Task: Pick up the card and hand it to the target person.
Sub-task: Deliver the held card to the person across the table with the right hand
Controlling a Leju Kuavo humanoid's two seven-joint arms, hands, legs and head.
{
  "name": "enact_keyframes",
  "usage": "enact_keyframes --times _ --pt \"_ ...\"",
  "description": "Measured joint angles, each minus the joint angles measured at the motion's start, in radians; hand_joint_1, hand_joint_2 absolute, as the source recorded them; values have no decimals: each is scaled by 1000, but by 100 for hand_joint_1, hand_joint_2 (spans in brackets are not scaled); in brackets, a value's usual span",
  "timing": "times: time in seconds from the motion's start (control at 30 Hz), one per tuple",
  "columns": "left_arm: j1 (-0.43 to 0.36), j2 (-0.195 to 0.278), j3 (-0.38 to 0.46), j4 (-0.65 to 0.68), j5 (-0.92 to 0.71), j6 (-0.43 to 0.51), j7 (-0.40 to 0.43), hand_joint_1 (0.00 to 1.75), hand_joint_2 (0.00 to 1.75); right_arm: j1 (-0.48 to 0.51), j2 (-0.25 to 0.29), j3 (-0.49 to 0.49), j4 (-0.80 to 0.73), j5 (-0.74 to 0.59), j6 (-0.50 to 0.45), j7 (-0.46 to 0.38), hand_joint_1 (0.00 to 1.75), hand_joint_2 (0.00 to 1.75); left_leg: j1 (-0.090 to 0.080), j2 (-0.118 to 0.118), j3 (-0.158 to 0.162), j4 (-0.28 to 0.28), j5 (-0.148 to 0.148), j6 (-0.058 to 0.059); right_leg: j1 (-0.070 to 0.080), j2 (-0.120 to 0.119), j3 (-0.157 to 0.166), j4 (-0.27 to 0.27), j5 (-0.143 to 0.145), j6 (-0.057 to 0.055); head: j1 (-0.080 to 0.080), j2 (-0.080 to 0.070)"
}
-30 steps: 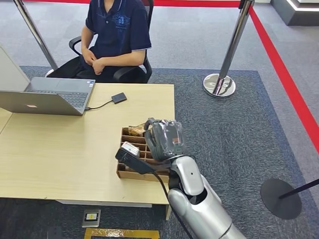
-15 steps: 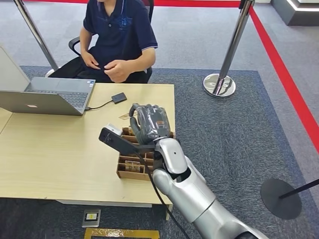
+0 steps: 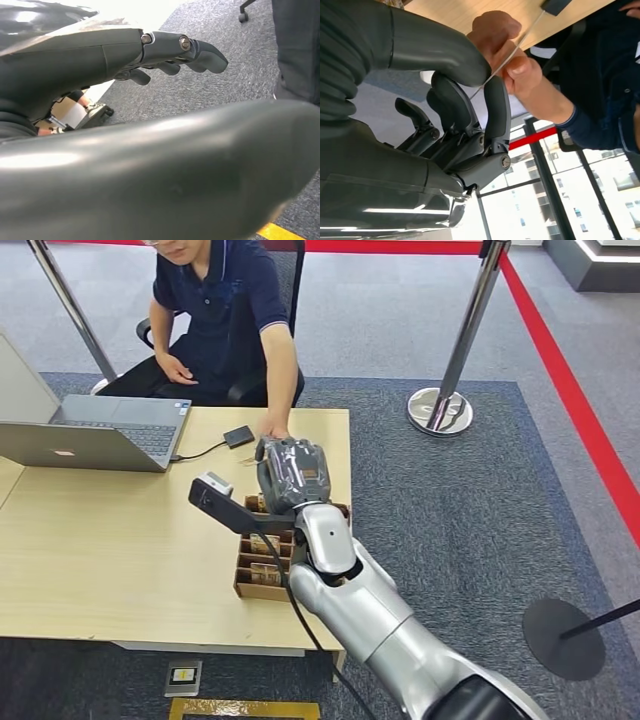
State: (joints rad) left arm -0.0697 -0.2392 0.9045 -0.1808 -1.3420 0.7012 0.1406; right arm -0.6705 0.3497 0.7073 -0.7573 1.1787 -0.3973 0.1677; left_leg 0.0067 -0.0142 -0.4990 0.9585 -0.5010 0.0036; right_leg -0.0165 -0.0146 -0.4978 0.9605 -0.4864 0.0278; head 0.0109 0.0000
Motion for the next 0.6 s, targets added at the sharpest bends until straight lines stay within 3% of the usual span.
enact_keyframes --times 0.17,0.2,0.27,0.3,0.33,0.4,0.6 --pt "0 0 0 0 0 0 -3 0 0 -10 6 8 41 43 -26 34 139 175 0 0 0 0 0 0 0 0 0 0 0 0 0 0" --pt "0 0 0 0 0 0 -4 0 0 -11 7 9 47 46 -26 35 115 175 0 0 0 0 0 0 0 0 0 0 0 0 0 0" --pt "0 0 0 0 0 0 -8 0 0 -12 8 11 59 52 -24 40 46 175 0 0 0 0 0 0 0 0 0 0 0 0 0 0" --pt "0 0 0 0 1 0 -11 0 0 -13 8 13 65 56 -23 43 15 131 0 0 0 0 0 0 0 0 0 0 0 0 0 0" --pt "0 0 0 0 1 0 -14 0 0 -13 9 16 71 60 -21 47 2 87 0 0 0 0 0 0 0 0 0 0 0 0 0 0" --pt "0 0 0 0 2 0 -18 0 0 -13 9 25 83 67 -18 59 0 0 0 0 0 0 0 0 0 0 0 0 0 0 0 0" --pt "0 0 0 0 0 0 -20 0 0 -13 10 39 122 77 -26 89 0 0 0 0 0 0 0 0 0 0 0 0 0 0 0 0"
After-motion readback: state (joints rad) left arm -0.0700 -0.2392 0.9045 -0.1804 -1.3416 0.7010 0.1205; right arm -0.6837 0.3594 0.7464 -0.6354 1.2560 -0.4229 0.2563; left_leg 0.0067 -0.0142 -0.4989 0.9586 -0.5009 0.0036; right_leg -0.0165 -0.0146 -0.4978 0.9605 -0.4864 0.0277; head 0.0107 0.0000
